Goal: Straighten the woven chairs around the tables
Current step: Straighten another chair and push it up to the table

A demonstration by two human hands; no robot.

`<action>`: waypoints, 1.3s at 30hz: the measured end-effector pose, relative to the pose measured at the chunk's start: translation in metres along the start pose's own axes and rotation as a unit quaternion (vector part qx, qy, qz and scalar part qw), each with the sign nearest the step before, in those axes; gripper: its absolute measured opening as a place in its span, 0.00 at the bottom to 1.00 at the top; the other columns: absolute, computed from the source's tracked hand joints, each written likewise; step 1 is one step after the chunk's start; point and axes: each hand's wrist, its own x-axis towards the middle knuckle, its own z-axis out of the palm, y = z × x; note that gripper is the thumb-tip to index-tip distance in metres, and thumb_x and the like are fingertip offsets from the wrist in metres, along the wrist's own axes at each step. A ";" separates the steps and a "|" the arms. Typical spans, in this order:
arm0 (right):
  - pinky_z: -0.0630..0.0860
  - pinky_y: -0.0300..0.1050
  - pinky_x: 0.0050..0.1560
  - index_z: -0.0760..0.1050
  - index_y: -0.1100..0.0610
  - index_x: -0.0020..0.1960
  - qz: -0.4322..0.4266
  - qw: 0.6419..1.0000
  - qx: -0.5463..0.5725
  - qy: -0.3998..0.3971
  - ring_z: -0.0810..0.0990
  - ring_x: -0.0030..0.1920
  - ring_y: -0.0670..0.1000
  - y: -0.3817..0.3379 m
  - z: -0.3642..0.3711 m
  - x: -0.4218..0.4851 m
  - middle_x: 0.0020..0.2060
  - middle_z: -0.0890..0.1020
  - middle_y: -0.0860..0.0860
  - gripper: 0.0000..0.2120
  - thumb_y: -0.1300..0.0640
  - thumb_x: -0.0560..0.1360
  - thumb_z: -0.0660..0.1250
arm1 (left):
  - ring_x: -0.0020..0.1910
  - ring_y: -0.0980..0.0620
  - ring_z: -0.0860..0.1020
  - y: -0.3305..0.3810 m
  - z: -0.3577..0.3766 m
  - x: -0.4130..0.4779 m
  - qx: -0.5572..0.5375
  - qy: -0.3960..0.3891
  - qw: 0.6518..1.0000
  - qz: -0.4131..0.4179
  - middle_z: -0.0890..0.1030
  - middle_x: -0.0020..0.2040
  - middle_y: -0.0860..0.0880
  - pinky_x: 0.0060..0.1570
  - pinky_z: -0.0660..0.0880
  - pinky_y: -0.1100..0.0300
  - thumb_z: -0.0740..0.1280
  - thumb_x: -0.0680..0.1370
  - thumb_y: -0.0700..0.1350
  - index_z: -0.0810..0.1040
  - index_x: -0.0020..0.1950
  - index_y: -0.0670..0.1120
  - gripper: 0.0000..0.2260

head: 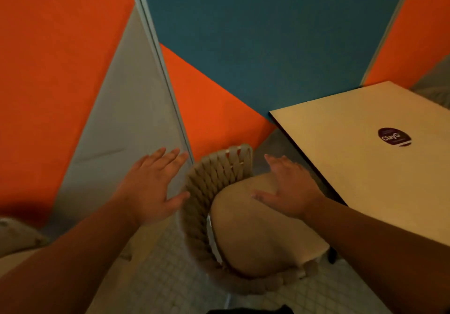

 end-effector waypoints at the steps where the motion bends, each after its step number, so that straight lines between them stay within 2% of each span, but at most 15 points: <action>1: 0.57 0.56 0.77 0.51 0.52 0.82 0.010 1.000 -0.002 -0.003 0.58 0.80 0.55 -0.004 0.000 0.013 0.79 0.64 0.52 0.52 0.23 0.70 0.61 | 0.77 0.41 0.64 -0.017 0.003 0.016 -0.004 -0.006 1.000 0.007 0.68 0.77 0.46 0.70 0.67 0.39 0.59 0.72 0.70 0.59 0.81 0.53 0.40; 4: 0.56 0.56 0.78 0.50 0.51 0.83 0.054 0.998 -0.003 0.015 0.58 0.80 0.55 -0.011 0.000 0.041 0.79 0.64 0.53 0.55 0.19 0.66 0.54 | 0.77 0.42 0.63 -0.059 0.014 0.059 -0.018 -0.017 0.999 0.030 0.66 0.78 0.47 0.72 0.65 0.40 0.58 0.72 0.71 0.58 0.81 0.53 0.41; 9: 0.56 0.57 0.79 0.52 0.50 0.83 0.151 0.988 0.015 0.042 0.57 0.80 0.55 -0.018 0.029 0.057 0.79 0.64 0.52 0.62 0.12 0.59 0.42 | 0.74 0.38 0.68 -0.102 0.061 0.140 -0.023 -0.037 0.986 0.159 0.70 0.76 0.43 0.70 0.68 0.39 0.58 0.73 0.70 0.61 0.80 0.50 0.40; 12: 0.53 0.57 0.79 0.49 0.48 0.83 0.225 0.973 0.017 0.045 0.54 0.81 0.55 -0.033 0.058 0.049 0.80 0.61 0.50 0.62 0.13 0.58 0.42 | 0.76 0.41 0.65 -0.119 0.099 0.179 -0.033 -0.052 0.975 0.212 0.65 0.79 0.47 0.72 0.65 0.40 0.57 0.73 0.73 0.55 0.82 0.54 0.41; 15: 0.52 0.56 0.80 0.48 0.48 0.83 0.326 0.943 0.020 0.057 0.53 0.81 0.55 -0.062 0.097 0.037 0.81 0.60 0.50 0.63 0.13 0.58 0.40 | 0.79 0.45 0.59 -0.136 0.132 0.215 -0.054 -0.053 0.959 0.273 0.59 0.81 0.53 0.71 0.62 0.41 0.56 0.73 0.74 0.51 0.82 0.59 0.41; 17: 0.52 0.56 0.80 0.47 0.48 0.83 0.393 0.917 0.046 0.053 0.53 0.82 0.54 -0.090 0.125 0.031 0.81 0.59 0.51 0.62 0.13 0.58 0.41 | 0.80 0.47 0.56 -0.146 0.158 0.226 -0.066 -0.080 0.946 0.308 0.55 0.80 0.56 0.71 0.61 0.40 0.55 0.72 0.74 0.48 0.81 0.62 0.41; 20: 0.48 0.53 0.80 0.46 0.47 0.83 0.461 0.882 0.095 0.030 0.52 0.82 0.54 -0.129 0.170 0.030 0.82 0.57 0.51 0.62 0.13 0.58 0.47 | 0.78 0.44 0.61 -0.152 0.202 0.228 -0.080 -0.116 0.929 0.342 0.62 0.79 0.52 0.69 0.63 0.39 0.56 0.71 0.73 0.56 0.81 0.58 0.41; 24: 0.46 0.53 0.80 0.45 0.47 0.83 0.505 0.855 0.115 -0.004 0.50 0.82 0.53 -0.163 0.227 0.037 0.82 0.57 0.50 0.56 0.19 0.66 0.59 | 0.77 0.42 0.63 -0.150 0.257 0.223 -0.084 -0.136 0.906 0.392 0.67 0.78 0.49 0.70 0.65 0.41 0.59 0.71 0.72 0.59 0.81 0.56 0.41; 27: 0.47 0.52 0.79 0.48 0.46 0.83 0.520 0.847 0.112 0.005 0.51 0.82 0.54 -0.173 0.262 0.042 0.81 0.59 0.49 0.54 0.20 0.67 0.61 | 0.77 0.43 0.62 -0.149 0.296 0.229 -0.103 -0.125 0.902 0.400 0.66 0.78 0.50 0.69 0.65 0.39 0.60 0.70 0.71 0.60 0.80 0.57 0.41; 30: 0.49 0.54 0.79 0.50 0.44 0.82 0.524 0.839 0.142 -0.018 0.49 0.82 0.53 -0.183 0.295 0.045 0.81 0.58 0.47 0.53 0.19 0.66 0.60 | 0.78 0.44 0.61 -0.151 0.334 0.224 -0.084 -0.156 0.887 0.426 0.66 0.78 0.51 0.71 0.61 0.41 0.58 0.70 0.73 0.62 0.80 0.56 0.41; 32: 0.53 0.55 0.78 0.55 0.42 0.81 0.520 0.840 0.146 -0.050 0.52 0.81 0.53 -0.191 0.315 0.045 0.80 0.62 0.45 0.54 0.15 0.62 0.55 | 0.74 0.44 0.68 -0.155 0.356 0.210 -0.065 -0.180 0.868 0.458 0.74 0.73 0.51 0.69 0.63 0.44 0.57 0.69 0.75 0.70 0.75 0.57 0.39; 34: 0.63 0.54 0.73 0.68 0.40 0.75 0.501 0.855 0.109 -0.080 0.62 0.77 0.50 -0.198 0.331 0.045 0.73 0.72 0.41 0.50 0.14 0.60 0.53 | 0.58 0.46 0.80 -0.158 0.370 0.199 -0.047 -0.154 0.854 0.495 0.85 0.55 0.52 0.59 0.68 0.49 0.56 0.69 0.77 0.83 0.59 0.57 0.33; 36: 0.69 0.50 0.63 0.78 0.41 0.63 0.482 0.868 0.058 -0.101 0.75 0.63 0.48 -0.202 0.341 0.048 0.57 0.81 0.39 0.44 0.14 0.60 0.52 | 0.43 0.48 0.81 -0.157 0.373 0.197 -0.030 -0.145 0.857 0.494 0.84 0.38 0.55 0.48 0.67 0.52 0.54 0.67 0.79 0.85 0.42 0.57 0.31; 38: 0.71 0.46 0.56 0.81 0.43 0.55 0.486 0.866 0.034 -0.108 0.79 0.50 0.47 -0.202 0.343 0.051 0.44 0.82 0.41 0.43 0.14 0.59 0.52 | 0.40 0.52 0.79 -0.155 0.367 0.195 0.005 -0.160 0.850 0.502 0.80 0.34 0.56 0.47 0.66 0.52 0.50 0.66 0.82 0.83 0.37 0.56 0.36; 39: 0.72 0.45 0.54 0.81 0.43 0.54 0.490 0.865 0.027 -0.108 0.79 0.47 0.47 -0.202 0.343 0.051 0.41 0.82 0.42 0.43 0.13 0.59 0.52 | 0.39 0.53 0.78 -0.155 0.367 0.194 0.014 -0.161 0.842 0.515 0.79 0.33 0.57 0.48 0.66 0.52 0.47 0.65 0.84 0.82 0.36 0.56 0.38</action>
